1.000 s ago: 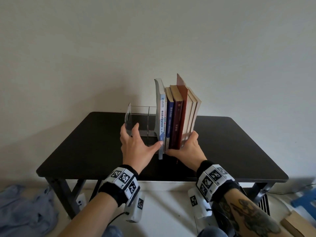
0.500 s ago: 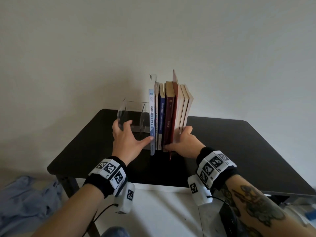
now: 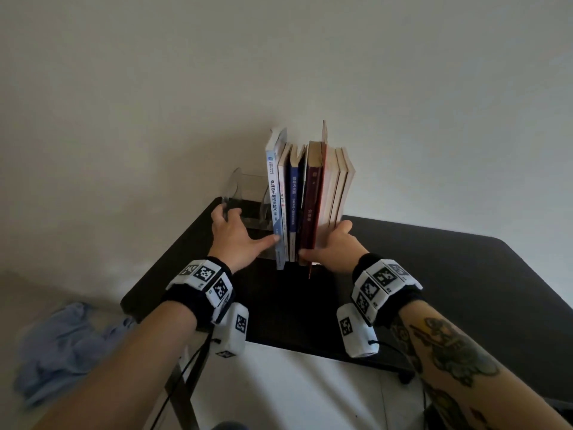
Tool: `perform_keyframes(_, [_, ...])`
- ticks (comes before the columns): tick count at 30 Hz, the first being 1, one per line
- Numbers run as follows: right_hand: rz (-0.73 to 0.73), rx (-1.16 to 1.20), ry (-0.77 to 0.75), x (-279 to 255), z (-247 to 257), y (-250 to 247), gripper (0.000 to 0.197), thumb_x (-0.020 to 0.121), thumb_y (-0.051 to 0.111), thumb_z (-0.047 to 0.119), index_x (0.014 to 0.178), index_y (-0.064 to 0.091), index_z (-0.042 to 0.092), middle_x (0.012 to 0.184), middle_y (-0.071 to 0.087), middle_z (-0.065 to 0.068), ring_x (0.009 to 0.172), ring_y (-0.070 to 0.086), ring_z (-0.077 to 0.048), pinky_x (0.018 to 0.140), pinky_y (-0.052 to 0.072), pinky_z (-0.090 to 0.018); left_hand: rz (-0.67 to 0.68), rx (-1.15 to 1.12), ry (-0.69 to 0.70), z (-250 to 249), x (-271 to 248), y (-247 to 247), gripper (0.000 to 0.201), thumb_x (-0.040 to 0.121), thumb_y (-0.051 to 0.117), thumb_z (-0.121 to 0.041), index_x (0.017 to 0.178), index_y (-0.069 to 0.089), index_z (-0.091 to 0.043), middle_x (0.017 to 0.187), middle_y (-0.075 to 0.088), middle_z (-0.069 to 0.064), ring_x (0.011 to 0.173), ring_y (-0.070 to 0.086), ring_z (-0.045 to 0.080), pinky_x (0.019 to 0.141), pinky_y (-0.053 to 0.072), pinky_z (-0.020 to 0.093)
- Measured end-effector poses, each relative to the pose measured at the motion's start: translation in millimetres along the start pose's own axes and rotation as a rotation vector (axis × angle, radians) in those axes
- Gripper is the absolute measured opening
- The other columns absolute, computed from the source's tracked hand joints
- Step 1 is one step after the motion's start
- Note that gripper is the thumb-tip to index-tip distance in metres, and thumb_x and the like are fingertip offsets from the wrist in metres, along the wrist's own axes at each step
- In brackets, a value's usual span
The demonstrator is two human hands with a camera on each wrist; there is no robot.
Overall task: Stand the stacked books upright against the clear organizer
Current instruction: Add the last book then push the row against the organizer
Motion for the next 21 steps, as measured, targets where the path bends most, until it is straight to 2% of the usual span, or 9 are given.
perform_keyframes(4, [-0.004,-0.004,-0.002,15,13,9,0.083,0.084,0.073,0.034,0.134,0.015,0.001,0.134,0.048,-0.018,0.115,0.056,-0.029,0.076,0.043,-0.023,0.006,-0.011,-0.017,14,21,-7,0.116,0.068,0.078,-0.060,0.151,0.022,-0.001,0.156,0.009,0.007,0.146,0.020,0.026,0.119,0.021,0.033])
perform_keyframes(10, [-0.020,-0.011,-0.016,42,28,19,0.085,0.084,0.074,0.036,0.135,0.015,0.001,0.132,0.050,-0.017,0.112,0.057,-0.029,0.073,0.043,-0.024,-0.050,-0.040,-0.008,23,47,-18,0.108,0.069,0.083,-0.048,0.148,0.024,-0.004,0.144,0.027,0.010,0.136,0.034,0.023,0.111,0.029,0.027])
perform_keyframes(21, [-0.051,-0.036,-0.080,83,55,40,0.080,0.083,0.073,0.038,0.131,0.020,0.002,0.128,0.052,-0.018,0.114,0.057,-0.032,0.080,0.046,-0.029,-0.058,-0.008,-0.035,45,94,-33,0.112,0.071,0.083,-0.046,0.152,0.019,-0.004,0.150,0.023,0.011,0.141,0.030,0.023,0.113,0.026,0.028])
Point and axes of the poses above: each hand's wrist, its own x-axis towards the middle knuckle, its own y-axis out of the palm, z = x × y, the point moved 8 cm from there along x, towards the middle knuckle
